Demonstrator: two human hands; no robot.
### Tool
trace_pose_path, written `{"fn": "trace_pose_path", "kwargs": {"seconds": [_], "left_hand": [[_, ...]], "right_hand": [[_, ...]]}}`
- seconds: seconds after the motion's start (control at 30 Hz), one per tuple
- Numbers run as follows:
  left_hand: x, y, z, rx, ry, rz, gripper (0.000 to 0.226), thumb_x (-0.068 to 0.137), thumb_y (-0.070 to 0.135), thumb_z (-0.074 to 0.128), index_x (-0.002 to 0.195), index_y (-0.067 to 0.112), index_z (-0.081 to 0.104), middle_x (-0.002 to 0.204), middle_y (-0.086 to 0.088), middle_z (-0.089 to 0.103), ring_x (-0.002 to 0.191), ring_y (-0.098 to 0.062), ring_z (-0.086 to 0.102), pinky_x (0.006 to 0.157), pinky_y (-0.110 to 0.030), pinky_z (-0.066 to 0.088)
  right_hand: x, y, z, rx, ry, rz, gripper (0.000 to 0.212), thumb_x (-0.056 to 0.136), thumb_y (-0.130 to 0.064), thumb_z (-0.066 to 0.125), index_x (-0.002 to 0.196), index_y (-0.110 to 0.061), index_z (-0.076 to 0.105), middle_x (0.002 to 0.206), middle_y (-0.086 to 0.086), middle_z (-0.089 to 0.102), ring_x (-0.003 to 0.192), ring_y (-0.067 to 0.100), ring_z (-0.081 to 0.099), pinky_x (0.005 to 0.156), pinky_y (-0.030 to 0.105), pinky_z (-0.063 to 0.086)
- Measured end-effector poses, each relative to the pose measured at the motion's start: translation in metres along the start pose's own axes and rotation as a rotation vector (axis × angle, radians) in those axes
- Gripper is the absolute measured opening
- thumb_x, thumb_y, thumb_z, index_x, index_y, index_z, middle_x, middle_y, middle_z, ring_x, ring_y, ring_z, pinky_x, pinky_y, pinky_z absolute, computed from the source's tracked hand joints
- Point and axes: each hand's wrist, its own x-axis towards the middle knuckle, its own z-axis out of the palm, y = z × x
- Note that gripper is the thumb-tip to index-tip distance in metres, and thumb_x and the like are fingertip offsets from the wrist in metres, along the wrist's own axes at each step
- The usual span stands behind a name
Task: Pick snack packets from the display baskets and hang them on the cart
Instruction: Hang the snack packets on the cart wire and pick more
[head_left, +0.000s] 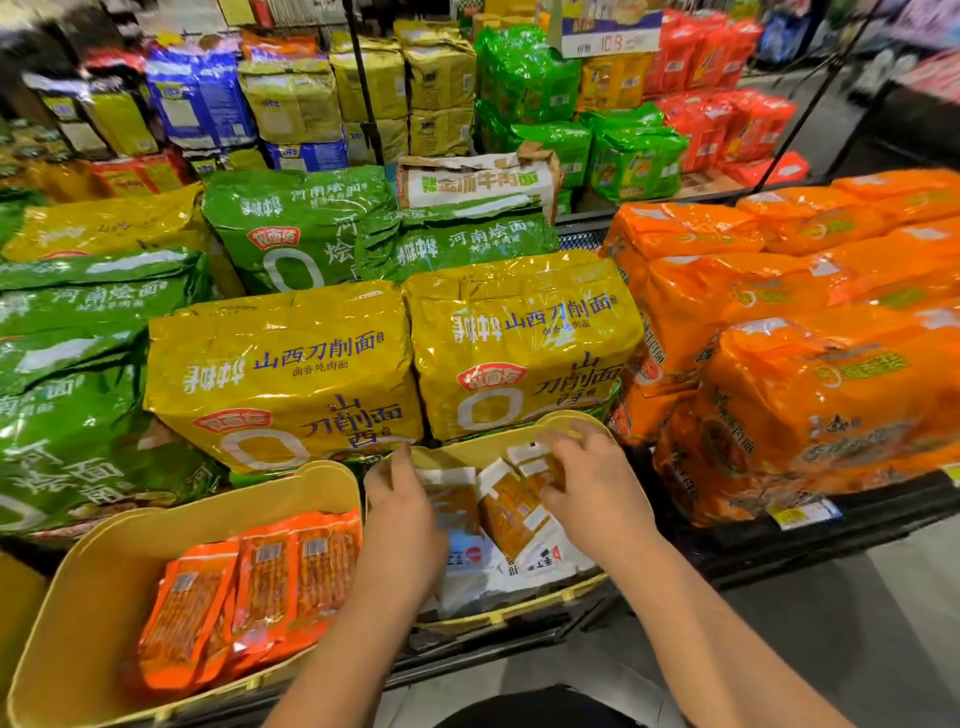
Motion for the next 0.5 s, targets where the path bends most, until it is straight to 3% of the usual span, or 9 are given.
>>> {"fn": "trace_pose_path", "kwargs": {"seconds": [0.07,0.13,0.2,0.33,0.5], "left_hand": [[0.002,0.002,-0.001,0.089,0.068,0.11,0.076,0.083,0.0,0.069,0.15,0.02,0.04,0.156,-0.013,0.027,0.143,-0.033,0.036,0.115,-0.035,0.032],[0.005,0.007,-0.001,0.162,0.011,0.175,0.06,0.086,0.007,0.067,0.142,0.025,0.054,0.147,-0.005,0.047,0.134,-0.026,0.048,0.111,-0.034,0.039],[0.007,0.01,0.002,0.254,-0.131,0.202,0.051,0.087,0.015,0.068,0.137,0.026,0.06,0.136,-0.003,0.06,0.122,-0.023,0.058,0.103,-0.034,0.047],[0.005,0.002,0.008,0.345,-0.194,0.225,0.048,0.088,0.026,0.072,0.135,0.028,0.061,0.135,0.001,0.059,0.122,-0.022,0.057,0.103,-0.034,0.047],[-0.001,-0.001,0.012,0.334,-0.159,0.199,0.046,0.091,0.035,0.065,0.136,0.029,0.059,0.135,0.002,0.06,0.123,-0.021,0.055,0.1,-0.032,0.047]], "right_hand": [[0.002,0.0,0.0,0.037,-0.129,0.011,0.043,0.094,-0.033,0.068,0.136,-0.032,0.062,0.15,-0.001,0.044,0.134,0.02,0.044,0.111,0.034,0.039],[0.003,0.001,0.001,0.05,-0.277,0.023,0.042,0.095,-0.038,0.067,0.136,-0.03,0.063,0.15,-0.002,0.045,0.134,0.017,0.046,0.111,0.033,0.04],[0.005,0.0,-0.001,0.013,-0.313,0.006,0.044,0.096,-0.04,0.065,0.138,-0.029,0.061,0.152,-0.002,0.043,0.136,0.017,0.045,0.112,0.033,0.039],[0.008,-0.002,-0.006,0.066,-0.267,-0.014,0.037,0.097,-0.034,0.062,0.134,-0.029,0.065,0.142,-0.004,0.046,0.124,0.016,0.051,0.105,0.031,0.043],[0.016,0.011,-0.003,-0.003,-0.393,-0.049,0.027,0.098,-0.033,0.061,0.122,-0.024,0.072,0.143,-0.008,0.043,0.135,0.017,0.04,0.114,0.03,0.034]]}}
